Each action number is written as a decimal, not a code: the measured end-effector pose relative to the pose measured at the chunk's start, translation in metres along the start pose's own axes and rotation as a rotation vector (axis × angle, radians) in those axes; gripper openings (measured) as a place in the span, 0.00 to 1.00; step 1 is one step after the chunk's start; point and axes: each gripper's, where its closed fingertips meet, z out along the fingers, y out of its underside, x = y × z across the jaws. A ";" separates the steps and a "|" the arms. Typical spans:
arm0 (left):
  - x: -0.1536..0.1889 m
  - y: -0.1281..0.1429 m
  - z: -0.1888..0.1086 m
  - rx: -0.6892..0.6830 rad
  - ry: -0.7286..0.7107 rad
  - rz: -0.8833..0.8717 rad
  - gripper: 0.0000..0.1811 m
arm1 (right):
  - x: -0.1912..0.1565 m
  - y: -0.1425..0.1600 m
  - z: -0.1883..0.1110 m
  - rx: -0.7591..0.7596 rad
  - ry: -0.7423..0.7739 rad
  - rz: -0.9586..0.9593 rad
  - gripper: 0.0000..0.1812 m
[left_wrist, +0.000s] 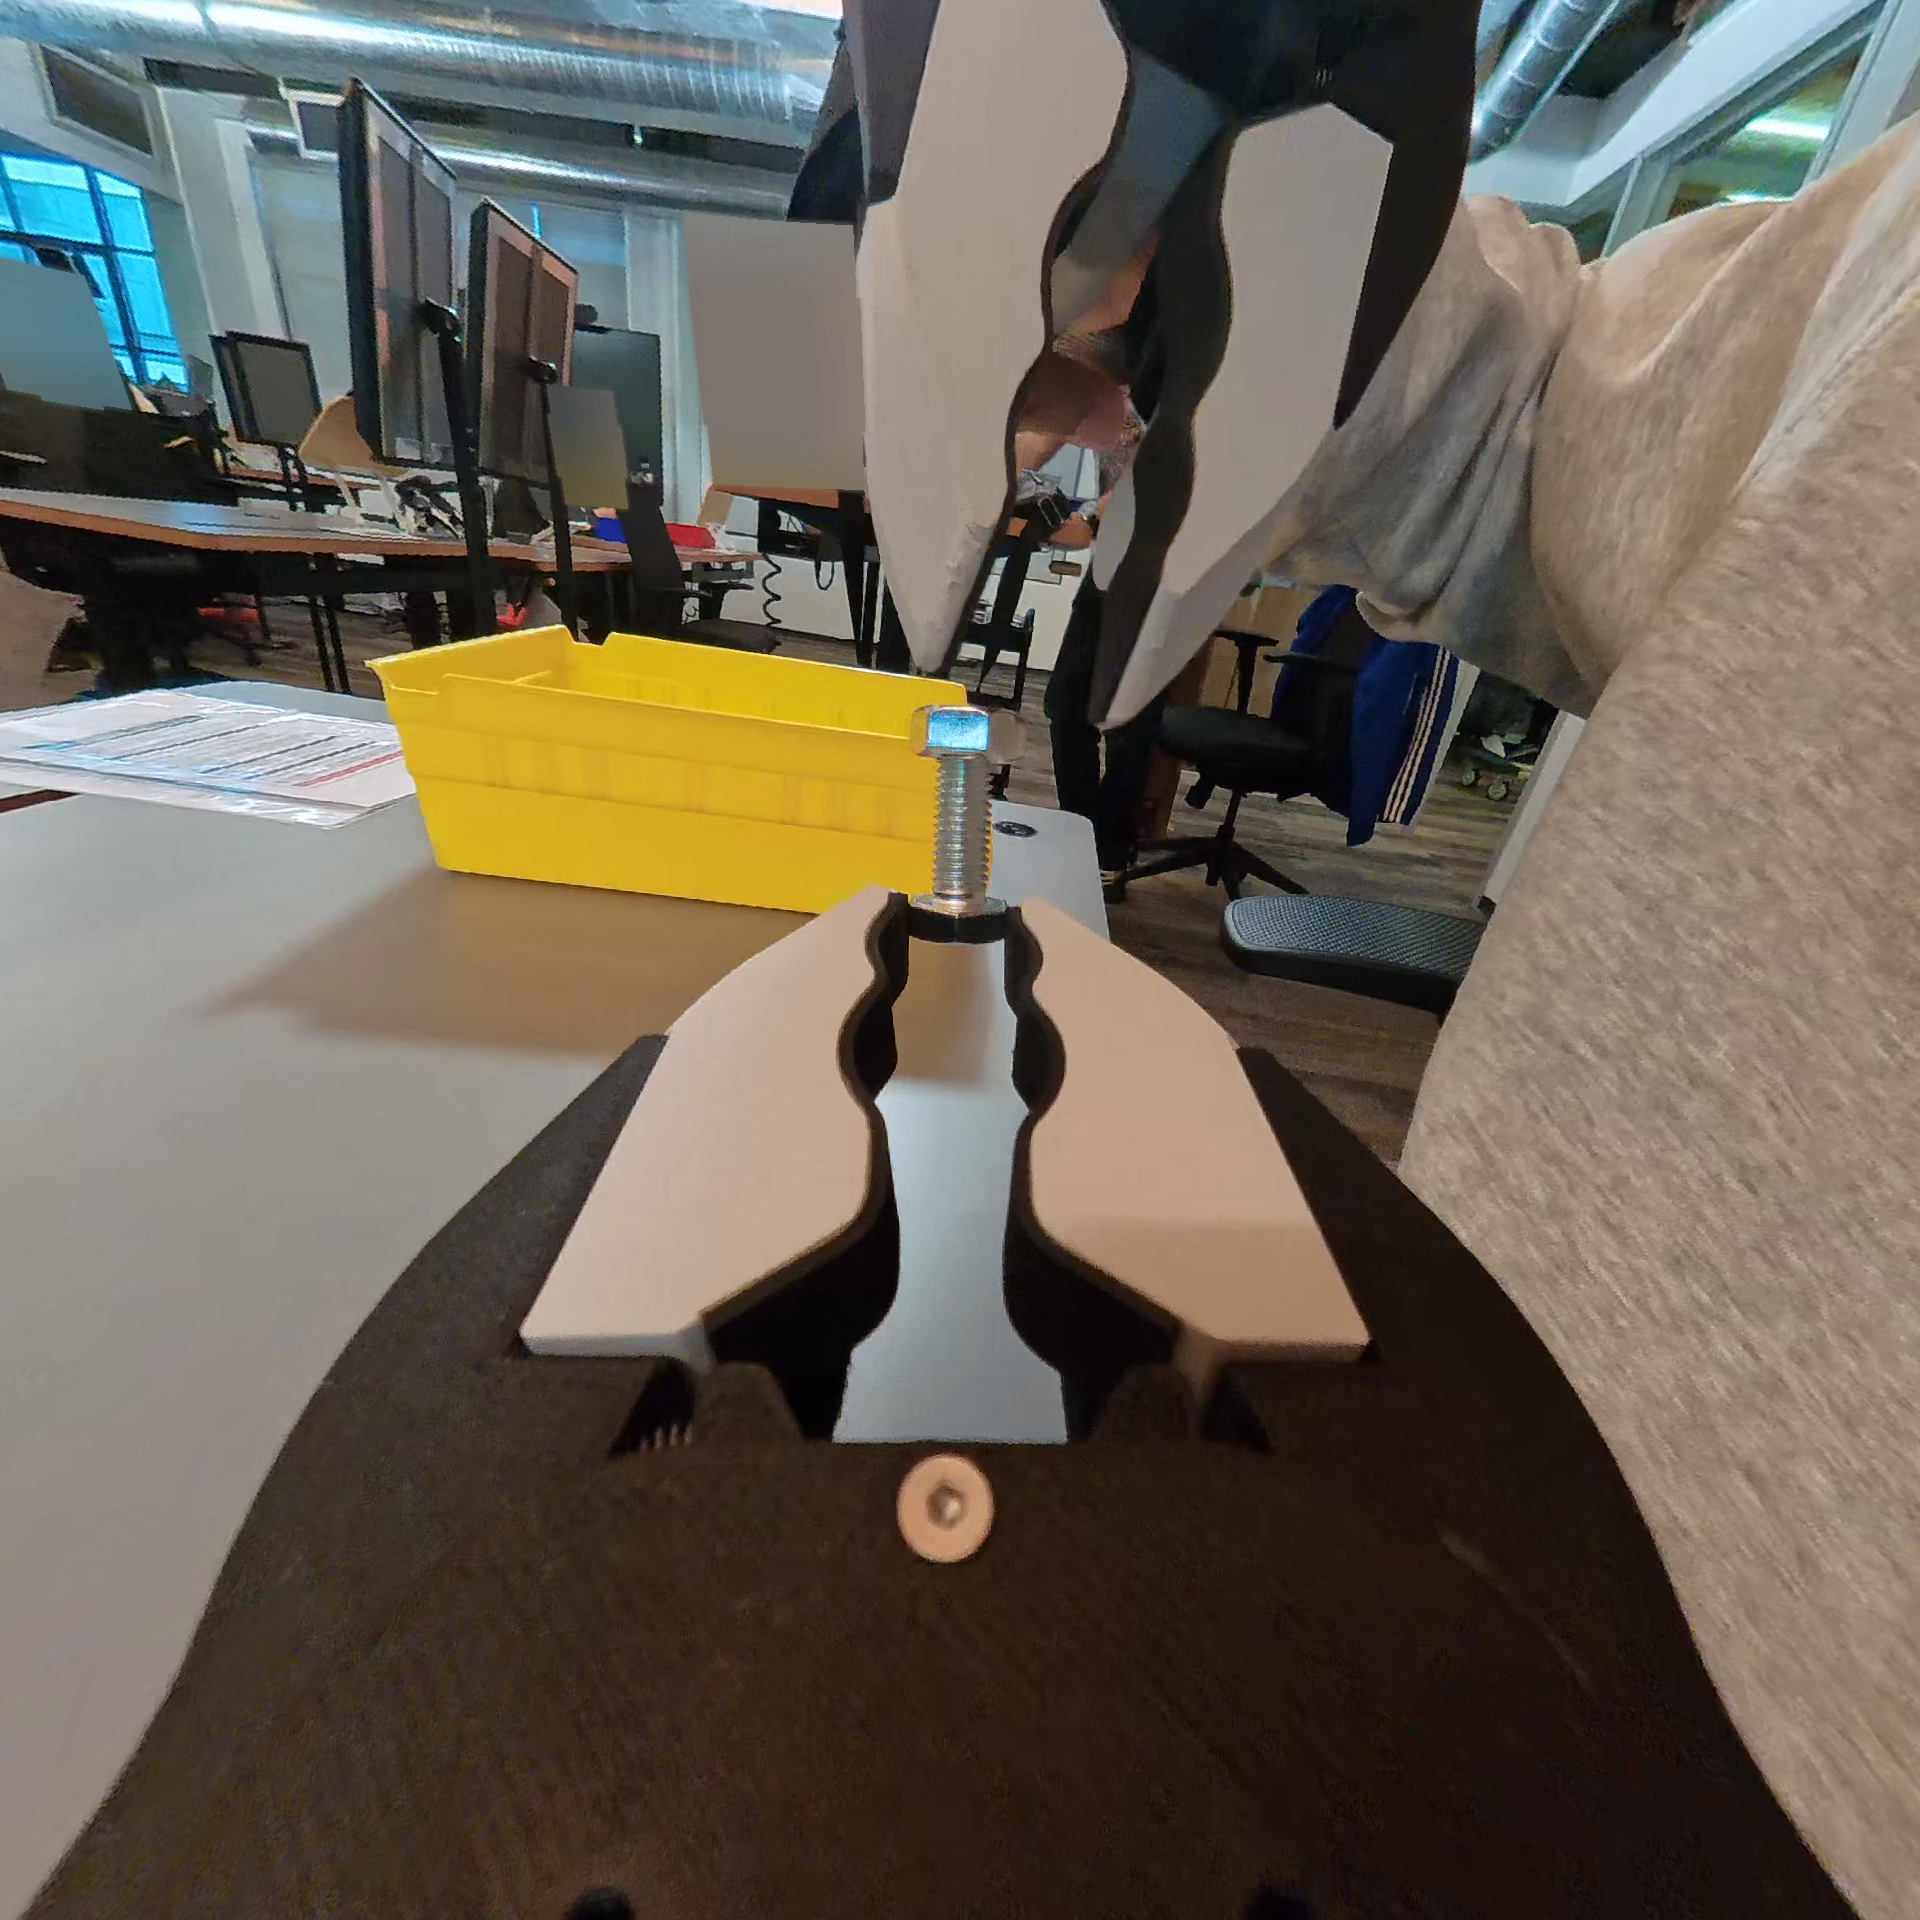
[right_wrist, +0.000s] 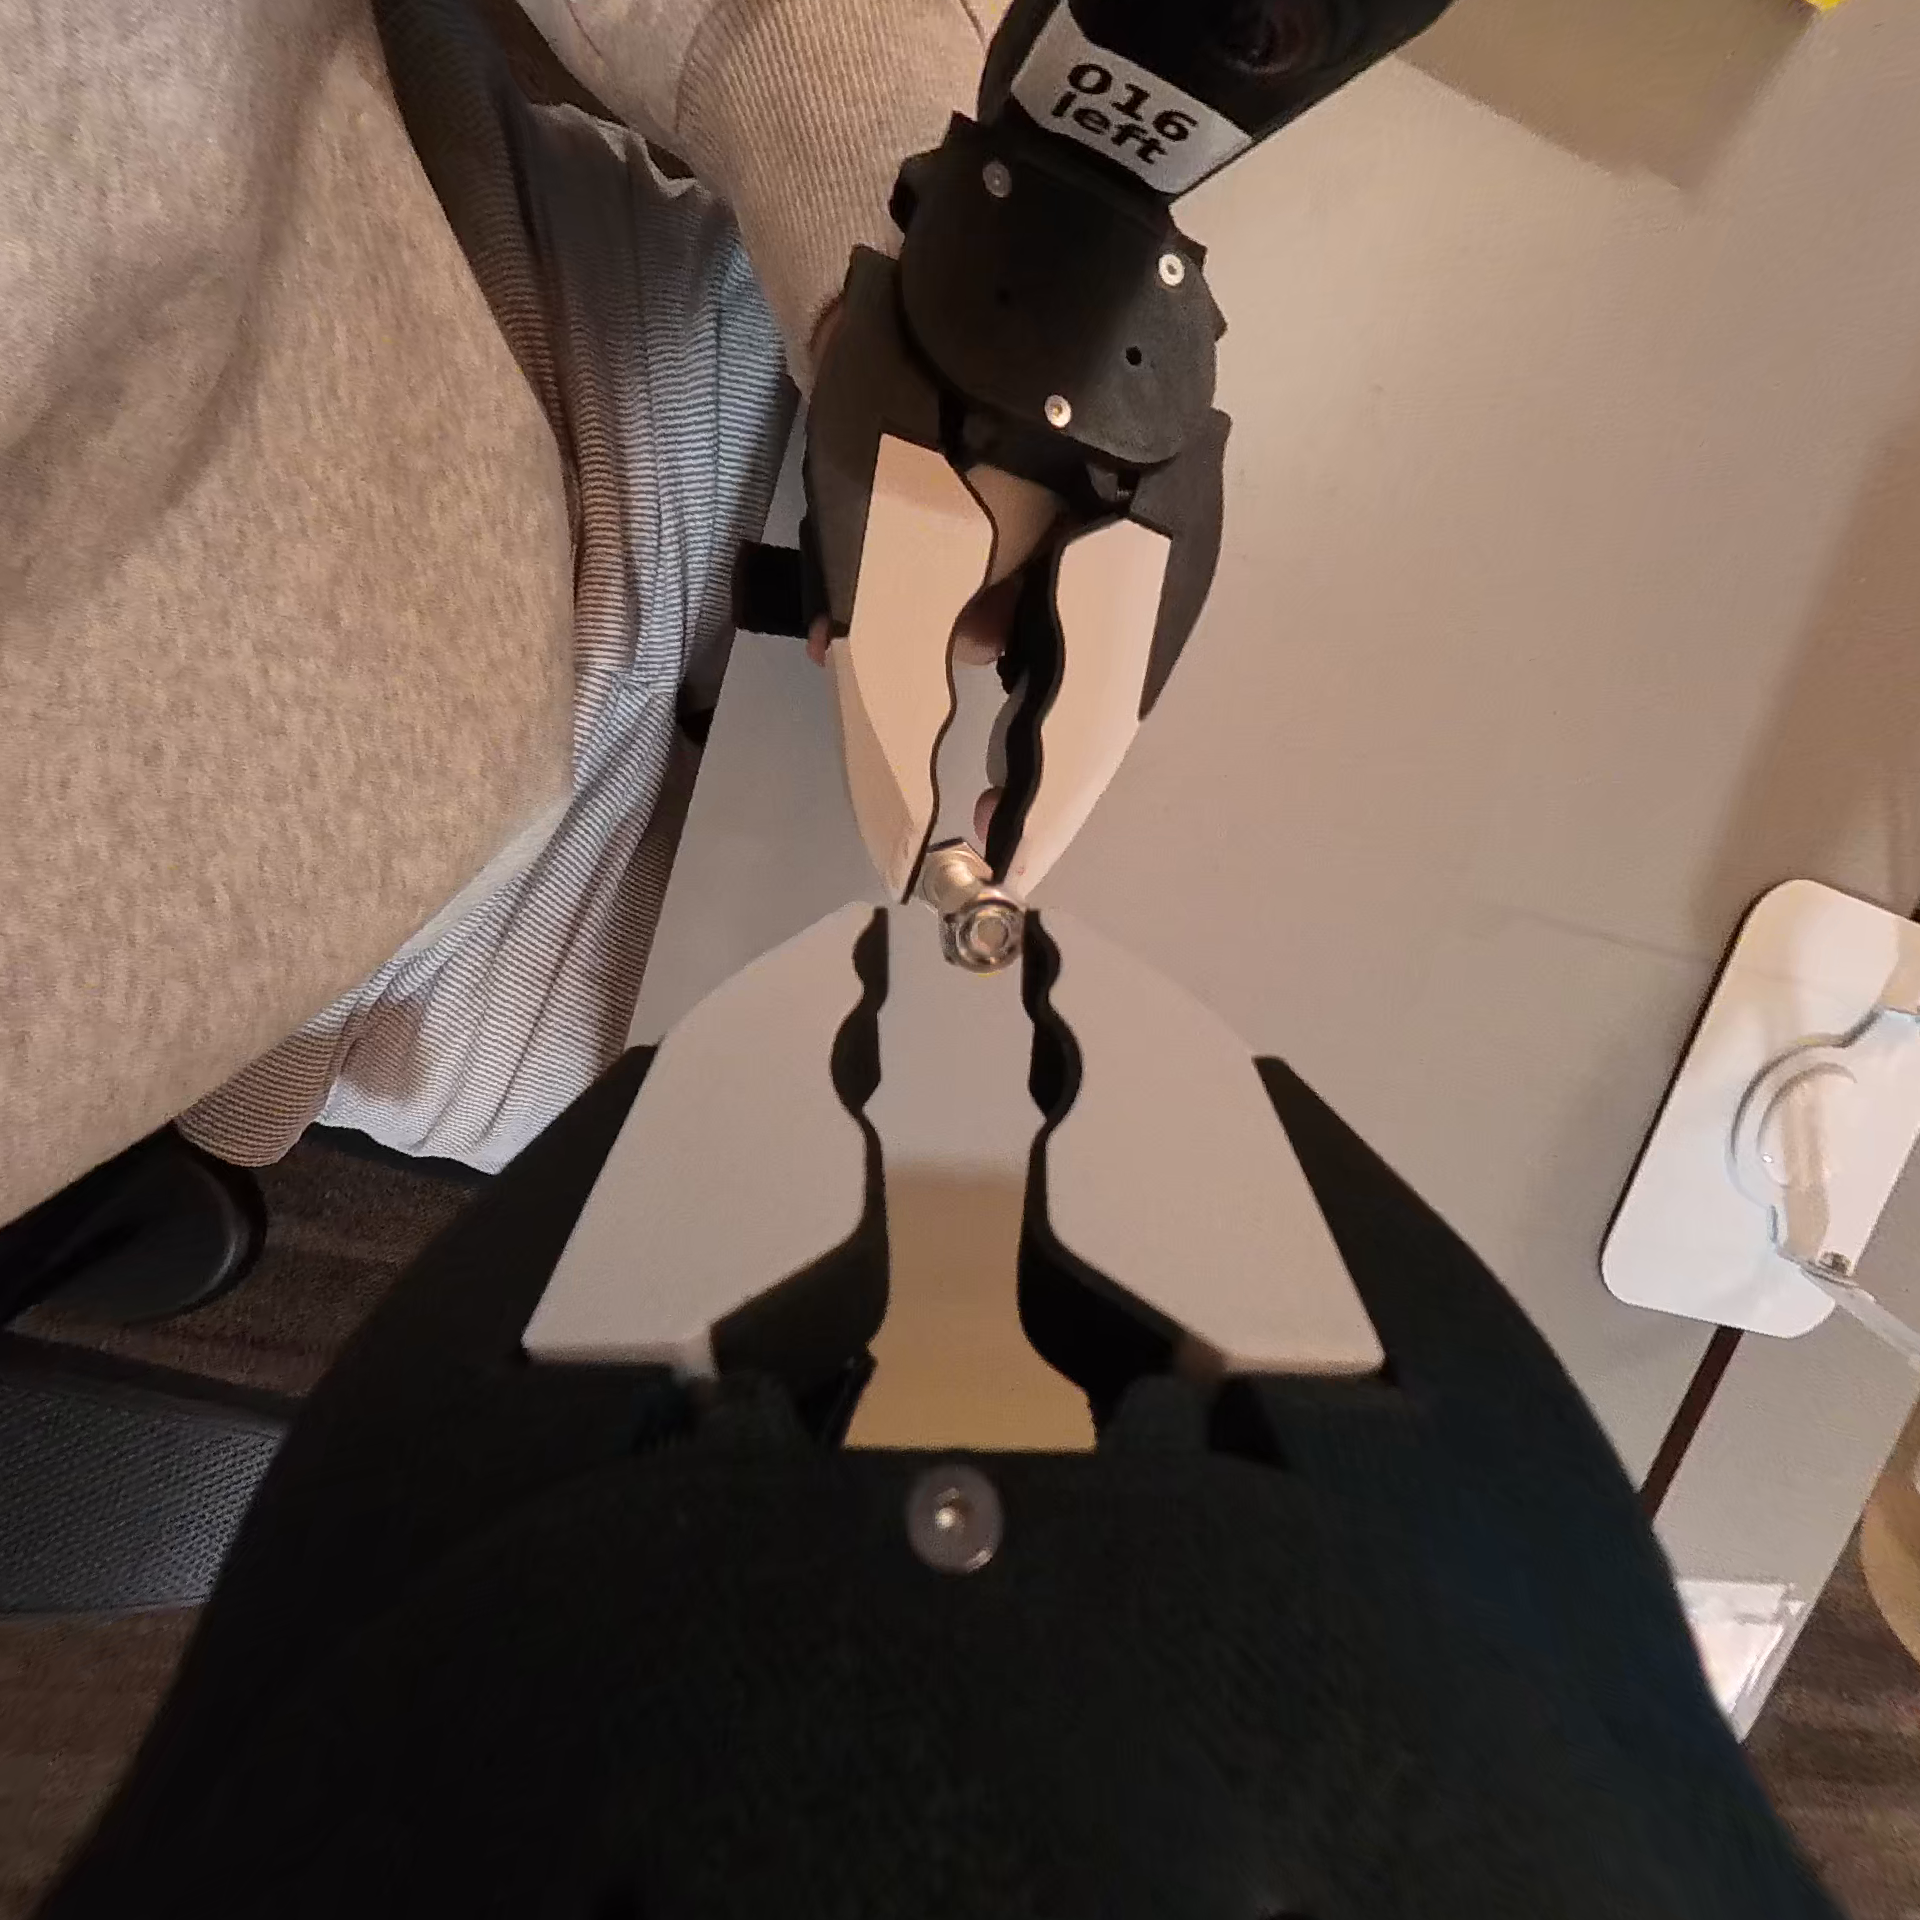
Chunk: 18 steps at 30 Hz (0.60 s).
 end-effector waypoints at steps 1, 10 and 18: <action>0.000 0.000 0.000 -0.001 0.001 0.000 0.10 | -0.001 -0.001 0.001 0.001 -0.004 -0.006 0.14; 0.001 -0.002 0.000 0.007 0.002 0.007 0.10 | 0.000 0.000 0.013 -0.022 -0.016 -0.026 0.17; -0.003 -0.006 -0.002 0.033 -0.012 -0.013 0.10 | 0.002 0.019 0.011 -0.086 -0.016 0.006 0.15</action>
